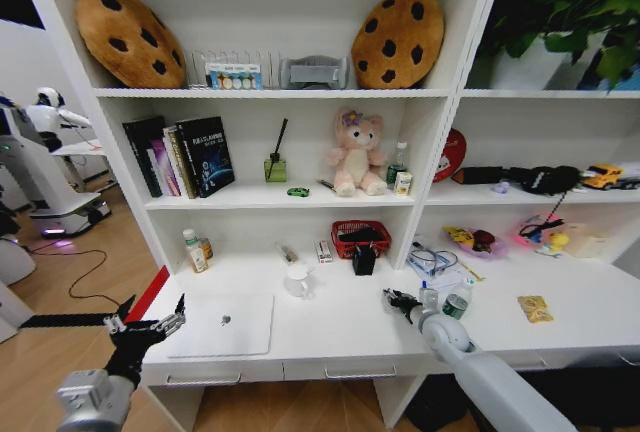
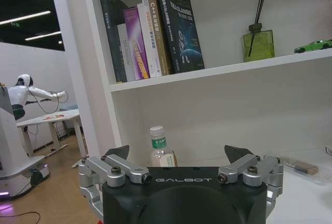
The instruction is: Organize the objects on the table.
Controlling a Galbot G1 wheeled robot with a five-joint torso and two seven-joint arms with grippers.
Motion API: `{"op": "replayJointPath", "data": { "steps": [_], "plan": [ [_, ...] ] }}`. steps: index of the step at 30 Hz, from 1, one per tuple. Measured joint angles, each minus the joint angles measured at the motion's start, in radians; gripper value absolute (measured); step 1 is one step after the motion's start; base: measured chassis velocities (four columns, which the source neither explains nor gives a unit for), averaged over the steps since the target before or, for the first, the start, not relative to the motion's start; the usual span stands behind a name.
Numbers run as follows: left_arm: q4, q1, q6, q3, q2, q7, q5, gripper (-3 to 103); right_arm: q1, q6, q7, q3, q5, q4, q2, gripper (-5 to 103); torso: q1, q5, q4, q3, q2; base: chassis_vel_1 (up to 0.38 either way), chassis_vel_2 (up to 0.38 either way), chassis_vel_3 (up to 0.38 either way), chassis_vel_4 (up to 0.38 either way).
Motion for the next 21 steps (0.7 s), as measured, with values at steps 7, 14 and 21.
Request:
{"op": "replayJointPath", "data": {
  "steps": [7,14,21],
  "plan": [
    [0.0,0.0,0.0,0.0,0.0,0.0,0.0,100,0.006,0.059,-0.025,0.01,0.019,0.026,0.004,10,0.0,-0.0004,-0.0002,0.0,0.0,0.0,0.0,0.0,0.0],
    [0.0,0.0,0.0,0.0,0.0,0.0,0.0,100,0.132,0.39,-0.112,-0.015,-0.184,-0.015,0.053,10,0.0,-0.0005,0.0002,0.0,0.0,0.0,0.0,0.0,0.0],
    [0.0,0.0,0.0,0.0,0.0,0.0,0.0,100,0.384,0.739,-0.133,-0.126,-0.463,-0.362,0.202,10,0.0,-0.0006,0.0001,0.0,0.0,0.0,0.0,0.0,0.0]
  ]
}}
